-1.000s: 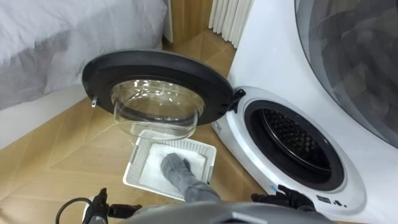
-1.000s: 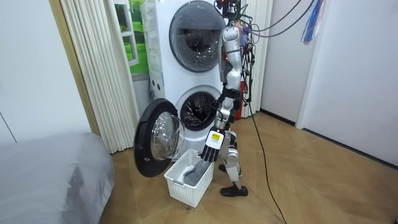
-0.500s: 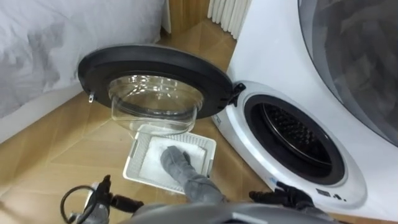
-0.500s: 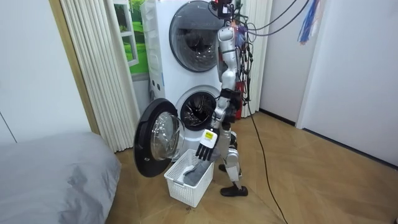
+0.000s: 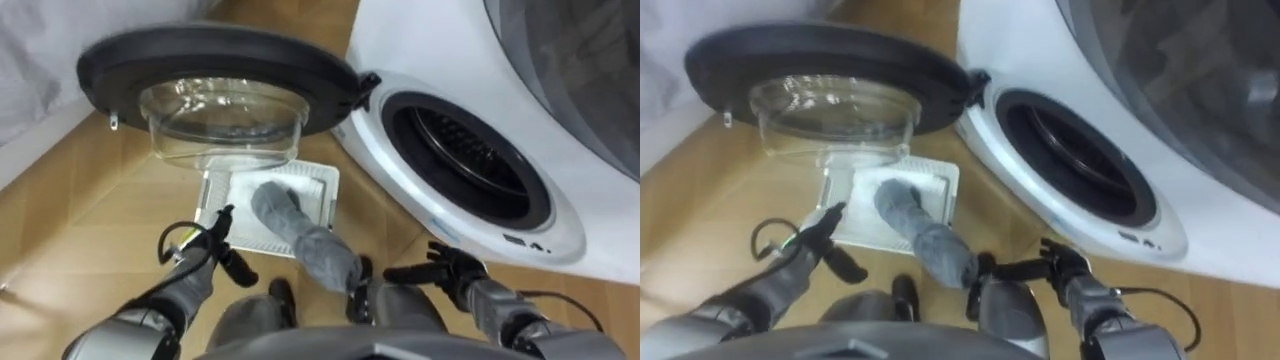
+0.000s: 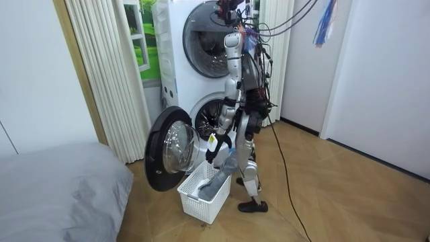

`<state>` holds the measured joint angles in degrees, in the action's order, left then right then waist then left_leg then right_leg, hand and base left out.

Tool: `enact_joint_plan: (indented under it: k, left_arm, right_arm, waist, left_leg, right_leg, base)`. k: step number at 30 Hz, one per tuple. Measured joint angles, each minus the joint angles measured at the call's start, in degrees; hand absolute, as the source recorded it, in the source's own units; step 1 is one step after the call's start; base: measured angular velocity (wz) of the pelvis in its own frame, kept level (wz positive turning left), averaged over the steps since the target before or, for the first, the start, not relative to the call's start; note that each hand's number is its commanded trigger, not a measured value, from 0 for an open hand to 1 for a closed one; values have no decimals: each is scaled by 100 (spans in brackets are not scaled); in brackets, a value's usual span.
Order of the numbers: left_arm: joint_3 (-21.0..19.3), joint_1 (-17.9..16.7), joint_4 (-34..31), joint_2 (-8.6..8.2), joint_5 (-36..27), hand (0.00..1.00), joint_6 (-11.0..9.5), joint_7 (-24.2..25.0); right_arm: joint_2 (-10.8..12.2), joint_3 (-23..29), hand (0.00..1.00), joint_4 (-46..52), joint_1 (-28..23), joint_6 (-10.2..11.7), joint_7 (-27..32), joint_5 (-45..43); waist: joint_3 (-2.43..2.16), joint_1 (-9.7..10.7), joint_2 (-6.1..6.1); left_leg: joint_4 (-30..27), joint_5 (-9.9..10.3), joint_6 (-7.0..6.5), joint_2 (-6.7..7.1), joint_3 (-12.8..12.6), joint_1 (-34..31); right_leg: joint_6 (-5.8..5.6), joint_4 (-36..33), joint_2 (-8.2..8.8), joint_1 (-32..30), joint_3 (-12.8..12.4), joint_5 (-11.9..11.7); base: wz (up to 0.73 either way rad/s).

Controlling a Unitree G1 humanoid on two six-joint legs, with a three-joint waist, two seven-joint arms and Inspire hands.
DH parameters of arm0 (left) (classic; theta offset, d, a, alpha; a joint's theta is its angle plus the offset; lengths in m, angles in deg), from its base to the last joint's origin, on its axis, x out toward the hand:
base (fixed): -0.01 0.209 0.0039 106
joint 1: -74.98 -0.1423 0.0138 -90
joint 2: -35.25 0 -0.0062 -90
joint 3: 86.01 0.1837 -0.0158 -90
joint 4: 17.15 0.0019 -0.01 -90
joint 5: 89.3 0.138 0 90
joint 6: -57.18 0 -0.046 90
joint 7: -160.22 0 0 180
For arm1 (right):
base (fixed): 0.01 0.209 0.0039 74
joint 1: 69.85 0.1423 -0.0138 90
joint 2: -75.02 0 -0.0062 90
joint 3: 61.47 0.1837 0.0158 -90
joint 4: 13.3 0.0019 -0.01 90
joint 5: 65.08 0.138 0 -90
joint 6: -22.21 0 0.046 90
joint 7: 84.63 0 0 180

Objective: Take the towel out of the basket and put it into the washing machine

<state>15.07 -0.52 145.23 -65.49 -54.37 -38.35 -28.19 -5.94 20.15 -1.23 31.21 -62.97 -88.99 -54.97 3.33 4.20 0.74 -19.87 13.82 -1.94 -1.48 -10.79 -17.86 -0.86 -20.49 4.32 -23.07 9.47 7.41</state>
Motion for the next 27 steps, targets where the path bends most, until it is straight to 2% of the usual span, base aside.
enact_joint_plan:
  k: [1, 2, 3, 4, 8, 9, 13, 17, 19, 20, 24, 27]
  left_arm:
    - [40, 84, 39, 5, 58, 0, 0, -4]
    - [74, 250, 94, 4, 133, 0, 8, -2]
    - [106, 376, 90, 2, 227, 0, 8, -3]
    - [115, 429, 90, 0, 265, 0, 7, -4]
    - [358, 756, 90, 2, 333, 0, -15, -63]
    - [446, 838, 91, 1, 353, 0, -19, -143]
    - [769, 982, 87, -26, 460, 0, -42, -277]
    - [1416, 1169, 77, -33, 468, 0, -54, -379]
    - [1624, 1265, 73, -42, 522, 0, -87, -383]
    - [1729, 1348, 68, -38, 582, 0, -111, -383]
    - [1854, 1638, 72, -37, 735, 0, -137, -399]
    - [1861, 1774, 72, -6, 979, 0, -135, -521]
  right_arm:
    - [7, -1, 0, 9, 48, 7, 0, -49]
    - [12, 0, 0, 17, 156, 10, 2, -118]
    - [15, 4, 0, 29, 250, 12, 2, -167]
    - [24, 2, 0, 29, 299, 11, 3, -169]
    - [65, -181, 0, 93, 547, 30, 71, -141]
    - [76, -254, 0, 212, 551, 61, 98, -103]
    - [125, -512, 0, 310, 676, 119, 126, 169]
    - [246, -681, 0, 484, 806, 163, 178, 312]
    - [244, -818, 0, 606, 830, 211, 177, 316]
    - [240, -855, 0, 728, 826, 233, 182, 312]
    - [243, -1072, 0, 1001, 857, 395, 251, 484]
    - [254, -1179, 0, 1242, 866, 402, 282, 674]
  waist:
    - [10, 17, 1]
    - [42, 42, -7]
    - [56, 60, -8]
    - [62, 64, -7]
    - [144, 202, -74]
    - [168, 209, -56]
    - [182, 300, -55]
    - [194, 483, -56]
    - [197, 512, -53]
    - [197, 511, -53]
    - [201, 562, -47]
    - [200, 647, -46]
  left_leg:
    - [-42, 2, -3, 5, -11, -89]
    - [-204, 5, -7, 13, -20, -311]
    - [-342, 15, -22, 17, -29, -511]
    - [-403, 17, -24, 14, -36, -599]
    - [-825, 80, -82, -6, -85, -1179]
    - [-907, 93, -86, -21, -123, -1343]
    - [-1350, 180, -77, -135, -140, -1865]
    - [-1733, 211, -82, -198, -150, -2418]
    - [-1928, 264, -85, -233, -164, -2623]
    - [-2120, 339, -77, -297, -167, -2794]
    - [-2798, 558, -68, -411, -135, -3378]
    - [-3246, 709, -61, -489, -113, -3756]
  right_leg:
    - [15, -62, 14, -105, -5, 9]
    - [38, -226, 51, -338, -23, 24]
    - [54, -385, 56, -580, -121, 33]
    - [57, -456, 58, -683, -162, 36]
    - [110, -851, 57, -1282, -343, 63]
    - [118, -960, 51, -1462, -401, 62]
    - [177, -1167, -18, -1922, -458, 29]
    - [230, -1476, -36, -2477, -502, -7]
    - [252, -1643, -52, -2699, -535, 0]
    - [283, -1774, -76, -2858, -533, 20]
    - [362, -2400, -68, -3446, -509, 201]
    - [404, -2850, -75, -3841, -552, 352]
  base:
    - [0]
    - [-10]
    - [-11]
    - [-15]
    - [-7]
    - [-8]
    - [-10]
    - [-3]
    - [-12]
    - [-12]
    - [-2]
    - [0]
